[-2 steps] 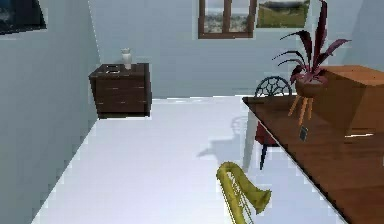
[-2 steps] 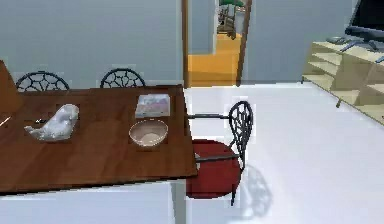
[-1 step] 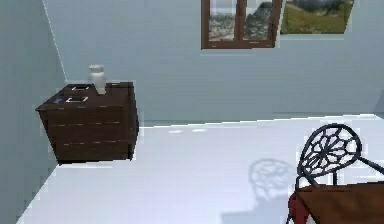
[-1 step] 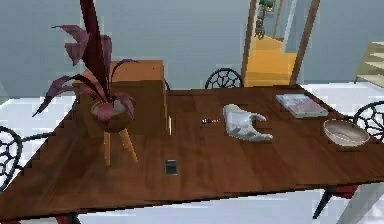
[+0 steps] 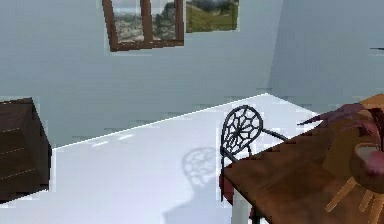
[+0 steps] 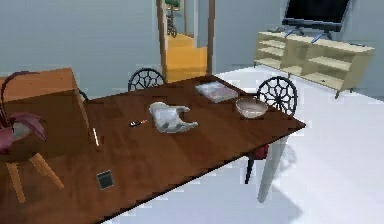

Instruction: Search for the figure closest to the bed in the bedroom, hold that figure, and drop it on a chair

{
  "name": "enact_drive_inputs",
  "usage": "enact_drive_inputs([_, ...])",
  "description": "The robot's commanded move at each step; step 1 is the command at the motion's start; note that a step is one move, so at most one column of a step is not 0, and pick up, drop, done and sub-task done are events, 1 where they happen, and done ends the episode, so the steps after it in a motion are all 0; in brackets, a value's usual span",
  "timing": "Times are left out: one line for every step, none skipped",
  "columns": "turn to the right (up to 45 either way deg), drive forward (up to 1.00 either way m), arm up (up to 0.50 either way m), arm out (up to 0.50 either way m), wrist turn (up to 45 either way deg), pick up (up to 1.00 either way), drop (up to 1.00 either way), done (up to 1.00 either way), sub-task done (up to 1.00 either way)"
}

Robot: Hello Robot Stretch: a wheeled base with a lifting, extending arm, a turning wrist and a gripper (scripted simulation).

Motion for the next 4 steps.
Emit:
enact_drive_inputs([0.0, 0.05, 0.0, 0.0, 0.0, 0.0, 0.0, 0.0, 0.0])
enact_drive_inputs([0.0, 0.0, 0.5, 0.0, 0.0, 0.0, 0.0, 0.0, 0.0])
enact_drive_inputs([0.0, 0.0, 0.38, 0.0, 0.0, 0.0, 0.0, 0.0, 0.0])
enact_drive_inputs([0.0, 0.0, 0.0, 0.48, 0.0, 0.0, 0.0, 0.0, 0.0])
